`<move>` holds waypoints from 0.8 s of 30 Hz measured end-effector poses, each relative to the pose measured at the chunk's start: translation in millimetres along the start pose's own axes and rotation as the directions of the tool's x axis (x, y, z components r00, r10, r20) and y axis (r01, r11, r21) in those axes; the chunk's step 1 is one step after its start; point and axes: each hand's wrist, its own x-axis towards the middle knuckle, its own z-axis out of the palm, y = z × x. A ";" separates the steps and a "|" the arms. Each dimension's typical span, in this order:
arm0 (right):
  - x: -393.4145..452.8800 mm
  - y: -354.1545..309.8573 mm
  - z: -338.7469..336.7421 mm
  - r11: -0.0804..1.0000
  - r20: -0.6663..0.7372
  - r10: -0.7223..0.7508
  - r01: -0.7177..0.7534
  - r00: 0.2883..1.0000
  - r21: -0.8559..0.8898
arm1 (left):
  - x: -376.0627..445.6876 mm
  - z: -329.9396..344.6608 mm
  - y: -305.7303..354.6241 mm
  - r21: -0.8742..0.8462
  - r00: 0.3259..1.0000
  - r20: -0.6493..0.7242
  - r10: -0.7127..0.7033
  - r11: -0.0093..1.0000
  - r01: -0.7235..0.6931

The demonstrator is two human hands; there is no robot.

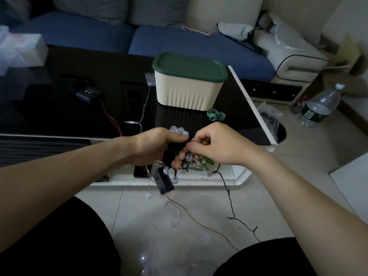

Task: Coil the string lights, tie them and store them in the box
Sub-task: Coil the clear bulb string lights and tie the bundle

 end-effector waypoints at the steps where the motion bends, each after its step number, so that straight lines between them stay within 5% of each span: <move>1: 0.5 -0.5 -0.4 1.000 -0.017 -0.001 0.000 1.000 -0.007 | -0.3 0.0 -1.3 0.016 1.000 0.024 0.020 1.000 -0.021; 13: 2.8 1.8 -9.6 1.000 -0.106 0.004 -0.007 0.994 -0.024 | 0.4 -4.8 0.8 0.066 0.996 -0.008 0.084 0.994 -0.084; 17: 1.1 5.1 -4.9 0.979 0.064 0.097 -0.107 0.993 0.175 | 1.8 -8.5 4.9 -0.128 0.990 -0.092 0.103 0.985 -0.115; 24: -0.5 1.9 0.4 0.862 0.050 0.138 -0.145 0.989 0.485 | -0.6 -7.4 6.7 -0.314 0.989 -0.101 0.110 0.940 -0.136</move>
